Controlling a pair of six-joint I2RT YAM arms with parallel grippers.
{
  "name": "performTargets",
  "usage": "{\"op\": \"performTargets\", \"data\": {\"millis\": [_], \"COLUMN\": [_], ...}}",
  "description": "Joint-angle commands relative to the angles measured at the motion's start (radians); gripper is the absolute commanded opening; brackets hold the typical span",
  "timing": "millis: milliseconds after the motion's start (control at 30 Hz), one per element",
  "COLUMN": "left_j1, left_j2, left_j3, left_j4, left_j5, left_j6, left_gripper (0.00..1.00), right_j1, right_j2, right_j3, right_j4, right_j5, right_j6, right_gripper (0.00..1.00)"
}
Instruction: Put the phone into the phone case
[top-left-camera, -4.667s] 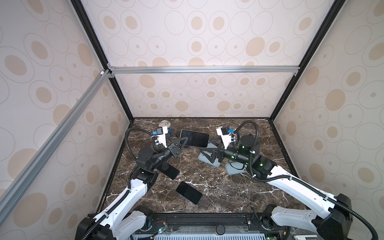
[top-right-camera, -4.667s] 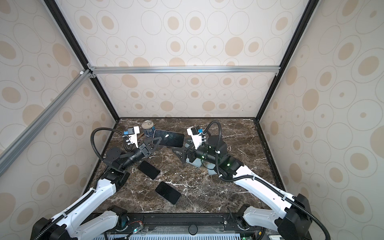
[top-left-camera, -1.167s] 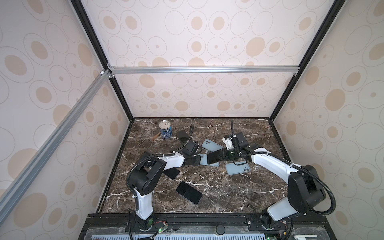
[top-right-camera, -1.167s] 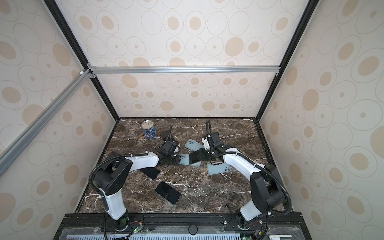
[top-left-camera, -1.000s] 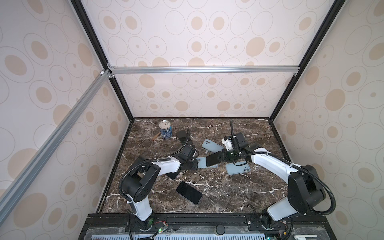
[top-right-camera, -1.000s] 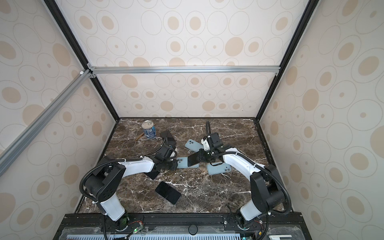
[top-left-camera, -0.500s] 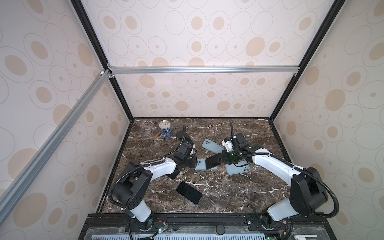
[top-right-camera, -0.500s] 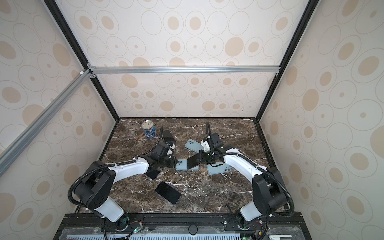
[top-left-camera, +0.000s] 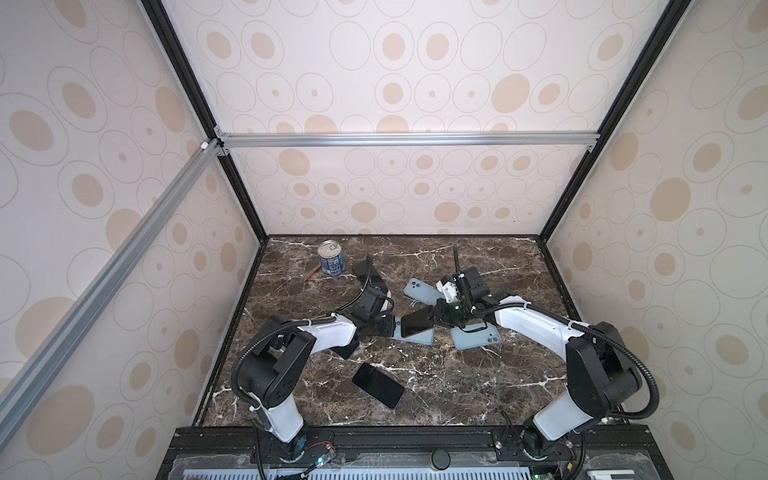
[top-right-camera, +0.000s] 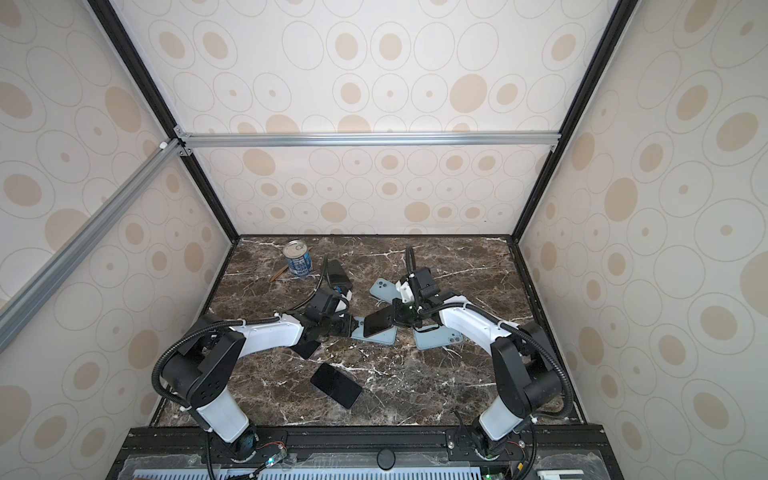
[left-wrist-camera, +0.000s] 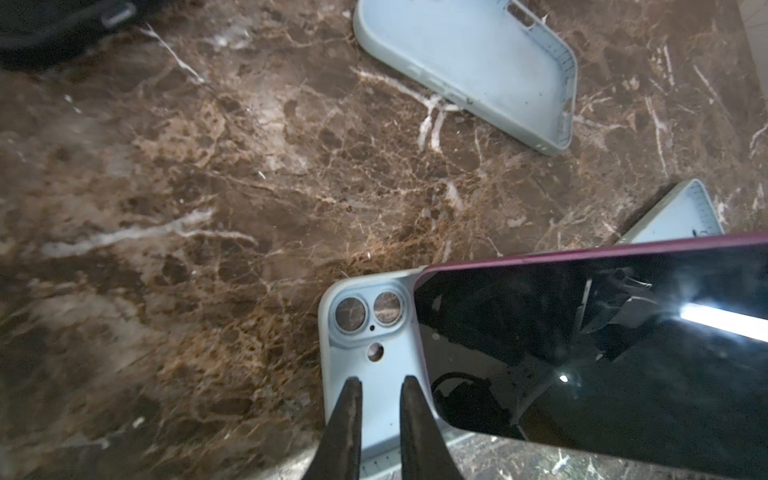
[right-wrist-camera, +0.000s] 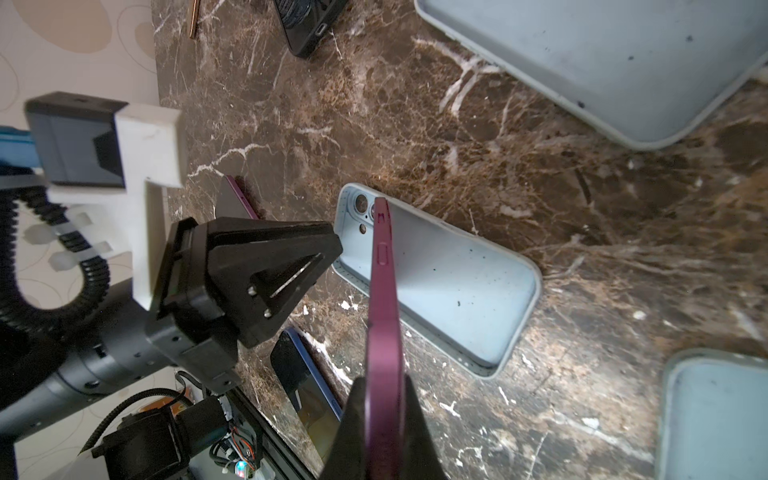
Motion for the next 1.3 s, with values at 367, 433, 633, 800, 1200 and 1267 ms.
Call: {"op": "performTargets", "data": {"millis": [367, 433, 633, 800, 1200, 1267], "left_j1": [0.009, 0.011, 0.011, 0.012, -0.003, -0.003], "left_j2": [-0.060, -0.049, 0.016, 0.029, 0.025, 0.027], "left_j3": [-0.050, -0.052, -0.053, -0.075, -0.113, -0.107], "left_j4": [0.049, 0.060, 0.091, 0.118, 0.176, 0.174], "left_j5": [-0.095, -0.109, -0.083, -0.042, 0.096, 0.104], "left_j6": [-0.040, -0.046, -0.069, -0.088, -0.121, -0.119], "left_gripper": [0.23, 0.25, 0.26, 0.24, 0.24, 0.24], "right_j1": [-0.089, -0.091, -0.098, -0.105, -0.108, -0.107], "right_j2": [0.010, 0.007, -0.020, -0.049, 0.042, 0.045], "right_j3": [-0.152, -0.157, -0.167, -0.181, -0.228, -0.233], "right_j4": [0.078, 0.079, 0.081, 0.101, 0.198, 0.201], "right_j5": [-0.062, -0.069, -0.094, -0.114, -0.144, -0.144], "right_j6": [0.058, 0.063, 0.078, 0.107, 0.159, 0.150], "right_gripper": [0.00, 0.00, 0.00, 0.00, 0.00, 0.00]}}
